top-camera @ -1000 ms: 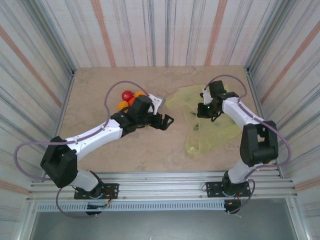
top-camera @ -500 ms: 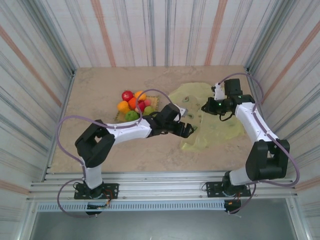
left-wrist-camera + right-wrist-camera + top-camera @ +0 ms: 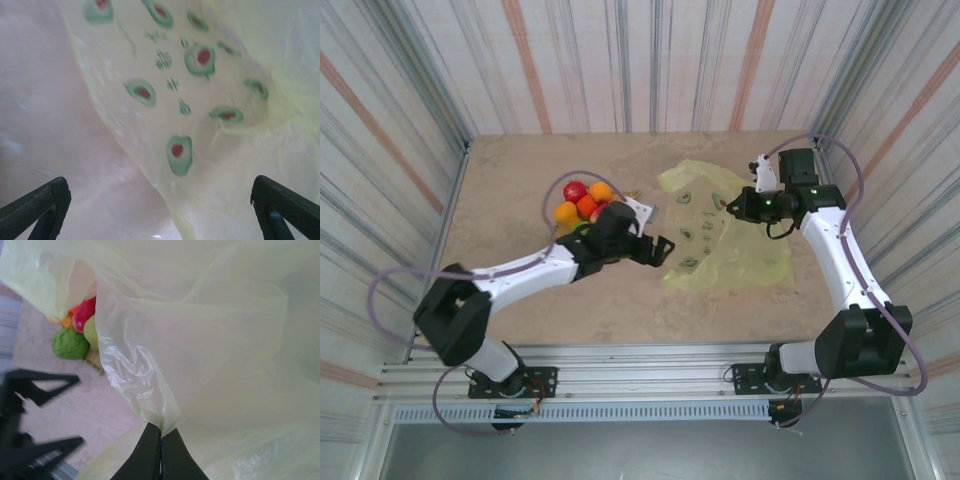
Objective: Place the fruits into the plastic bag
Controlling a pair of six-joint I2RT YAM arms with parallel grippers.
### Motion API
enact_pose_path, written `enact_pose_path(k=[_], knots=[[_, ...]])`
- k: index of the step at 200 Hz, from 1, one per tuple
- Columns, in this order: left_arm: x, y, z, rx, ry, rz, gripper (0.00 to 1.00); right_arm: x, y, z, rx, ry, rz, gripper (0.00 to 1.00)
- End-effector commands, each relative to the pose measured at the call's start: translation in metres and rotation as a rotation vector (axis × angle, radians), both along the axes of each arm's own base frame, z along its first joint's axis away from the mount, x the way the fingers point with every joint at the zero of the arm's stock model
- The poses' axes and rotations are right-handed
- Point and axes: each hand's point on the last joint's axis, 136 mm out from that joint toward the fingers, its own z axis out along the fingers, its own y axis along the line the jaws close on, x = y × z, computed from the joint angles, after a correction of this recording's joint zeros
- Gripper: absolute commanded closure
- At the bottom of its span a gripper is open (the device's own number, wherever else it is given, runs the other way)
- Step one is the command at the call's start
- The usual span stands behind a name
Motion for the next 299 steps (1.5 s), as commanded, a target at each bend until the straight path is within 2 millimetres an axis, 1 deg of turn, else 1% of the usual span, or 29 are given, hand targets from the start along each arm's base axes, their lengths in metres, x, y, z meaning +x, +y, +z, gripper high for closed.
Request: enact_pose_path(k=[1,10,30,52,78,120,139,144,156,175,191,200,211,224,233,243,258,271,299], knots=[[0.015,0.018,0.027,0.075,-0.179,-0.017,0.02,-0.011,0.006,0.005,-0.081,-0.003,0.069,1.0],[0.021,0.023,0.032,0.124,-0.222,-0.012,0.01,-0.013,0.009,0.005,-0.109,0.001,0.087,1.0],[0.031,0.023,0.043,0.201,-0.313,-0.034,0.01,-0.016,0.014,0.007,-0.132,0.004,0.121,1.0],[0.047,0.022,0.047,0.311,-0.413,-0.054,0.01,-0.019,0.021,0.009,-0.141,-0.001,0.153,1.0],[0.063,0.019,0.054,0.415,-0.523,-0.064,0.01,-0.024,0.024,0.004,-0.176,0.02,0.187,1.0],[0.08,0.006,0.069,0.436,-0.61,-0.062,0.01,-0.029,0.03,0.002,-0.192,0.022,0.23,1.0],[0.083,-0.005,0.067,0.43,-0.622,-0.106,0.03,-0.031,0.031,0.002,-0.196,0.016,0.25,1.0],[0.083,-0.008,0.067,0.431,-0.626,-0.12,0.06,-0.031,0.031,0.001,-0.2,0.019,0.252,1.0],[0.083,-0.015,0.063,0.437,-0.626,-0.166,0.18,-0.03,0.03,0.0,-0.209,0.017,0.255,1.0],[0.082,-0.023,0.061,0.431,-0.616,-0.219,0.41,-0.029,0.027,-0.005,-0.238,0.024,0.249,1.0],[0.074,-0.027,0.063,0.397,-0.55,-0.245,0.61,-0.024,0.018,-0.009,-0.293,0.017,0.215,1.0],[0.066,-0.028,0.067,0.353,-0.49,-0.264,0.69,-0.021,0.013,-0.011,-0.33,0.007,0.189,1.0],[0.052,-0.034,0.075,0.277,-0.412,-0.29,0.81,-0.018,0.008,-0.012,-0.358,-0.011,0.166,1.0],[0.034,-0.041,0.085,0.175,-0.312,-0.323,0.9,-0.014,0.005,-0.012,-0.376,-0.041,0.142,0.94],[0.022,-0.046,0.092,0.097,-0.247,-0.339,0.99,-0.012,0.005,-0.011,-0.383,-0.065,0.134,0.9],[0.014,-0.051,0.098,0.026,-0.178,-0.331,1.0,-0.01,0.007,-0.009,-0.388,-0.098,0.132,0.86],[0.006,-0.055,0.103,-0.048,-0.092,-0.305,1.0,-0.011,0.014,-0.01,-0.394,-0.151,0.149,0.78],[0.004,-0.056,0.105,-0.09,-0.03,-0.275,1.0,-0.011,0.019,-0.011,-0.4,-0.196,0.16,0.72],[0.002,-0.057,0.108,-0.112,0.018,-0.257,1.0,-0.011,0.026,-0.012,-0.417,-0.288,0.164,0.6]])
